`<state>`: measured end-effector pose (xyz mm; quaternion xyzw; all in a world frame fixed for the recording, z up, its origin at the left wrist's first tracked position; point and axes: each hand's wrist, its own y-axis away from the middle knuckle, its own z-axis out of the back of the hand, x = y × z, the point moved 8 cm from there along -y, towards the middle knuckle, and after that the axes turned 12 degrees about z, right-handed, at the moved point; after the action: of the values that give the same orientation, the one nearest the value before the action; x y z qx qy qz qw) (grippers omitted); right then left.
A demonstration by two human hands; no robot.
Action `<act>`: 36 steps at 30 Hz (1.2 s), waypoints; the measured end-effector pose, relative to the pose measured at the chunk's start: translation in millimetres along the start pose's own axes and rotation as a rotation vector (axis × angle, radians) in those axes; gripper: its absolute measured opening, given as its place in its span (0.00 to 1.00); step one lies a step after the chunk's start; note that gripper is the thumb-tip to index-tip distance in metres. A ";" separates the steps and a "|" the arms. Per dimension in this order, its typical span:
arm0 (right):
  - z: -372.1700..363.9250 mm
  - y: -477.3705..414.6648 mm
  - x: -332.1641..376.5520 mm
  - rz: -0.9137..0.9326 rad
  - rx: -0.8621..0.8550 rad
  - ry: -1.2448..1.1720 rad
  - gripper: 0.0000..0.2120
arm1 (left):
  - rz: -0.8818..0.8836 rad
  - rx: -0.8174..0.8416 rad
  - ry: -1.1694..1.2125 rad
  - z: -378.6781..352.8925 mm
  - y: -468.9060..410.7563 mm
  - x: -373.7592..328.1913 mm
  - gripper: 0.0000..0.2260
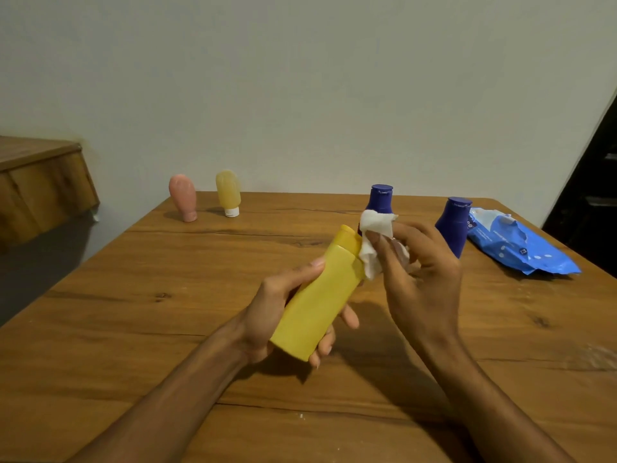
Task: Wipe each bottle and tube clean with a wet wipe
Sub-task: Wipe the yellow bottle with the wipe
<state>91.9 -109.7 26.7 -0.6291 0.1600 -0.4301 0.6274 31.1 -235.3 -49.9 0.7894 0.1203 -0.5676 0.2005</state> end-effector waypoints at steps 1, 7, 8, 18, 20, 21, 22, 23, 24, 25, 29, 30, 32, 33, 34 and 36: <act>-1.6 -1.2 -0.6 -0.031 0.019 -0.046 0.07 | 0.013 0.005 -0.035 0.6 -0.4 1.4 0.22; -13.5 1.0 -10.4 -0.236 0.097 -0.328 0.09 | 0.005 0.056 -0.046 -2.7 -0.2 1.7 0.30; -14.5 0.8 -12.8 -0.263 0.099 -0.359 0.10 | 0.008 0.071 -0.026 -3.6 0.2 2.1 0.33; -1.4 1.5 -19.0 -0.303 -0.027 -0.238 0.06 | -0.096 0.000 0.191 9.3 0.0 -9.4 0.30; -9.1 2.4 -8.8 -0.198 0.045 -0.184 0.07 | -0.091 -0.018 0.175 8.5 -1.5 -7.3 0.32; -14.2 4.2 -4.3 -0.148 0.089 -0.147 0.07 | -0.085 -0.032 0.151 7.6 -2.7 -5.2 0.33; -19.3 6.5 -0.1 -0.094 0.130 -0.104 0.07 | -0.079 -0.046 0.126 6.9 -3.9 -2.8 0.34; -24.0 8.6 5.0 -0.032 0.167 -0.067 0.08 | -0.074 -0.057 0.110 5.9 -5.2 -1.0 0.35; -28.1 10.4 10.1 0.031 0.201 -0.043 0.08 | -0.072 -0.069 0.107 5.9 -6.1 0.6 0.36; -32.3 12.0 15.5 0.086 0.238 -0.034 0.09 | -0.074 -0.081 0.110 6.4 -6.3 1.0 0.36; -48.9 20.2 29.0 0.220 0.466 0.012 0.07 | -0.085 -0.192 0.142 22.0 -6.7 0.5 0.38; -52.3 22.8 28.1 0.211 0.525 0.006 0.08 | -0.095 -0.209 0.153 25.5 -6.7 -0.9 0.38; -54.7 26.2 22.7 0.166 0.581 -0.021 0.11 | -0.115 -0.252 0.153 31.2 -5.4 -4.1 0.37; -53.4 25.9 20.0 0.147 0.571 -0.031 0.11 | -0.119 -0.289 0.141 33.7 -4.2 -5.7 0.36; -50.7 24.5 17.3 0.130 0.542 -0.039 0.10 | -0.127 -0.332 0.123 37.1 -2.6 -7.2 0.33; -44.2 19.3 13.1 0.101 0.451 -0.051 0.07 | -0.176 -0.419 0.085 41.9 2.5 -12.7 0.28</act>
<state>73.2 -151.4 6.4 -0.4745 0.0754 -0.4071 0.7768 -7.5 -256.1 -48.9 0.7401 0.3123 -0.5118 0.3045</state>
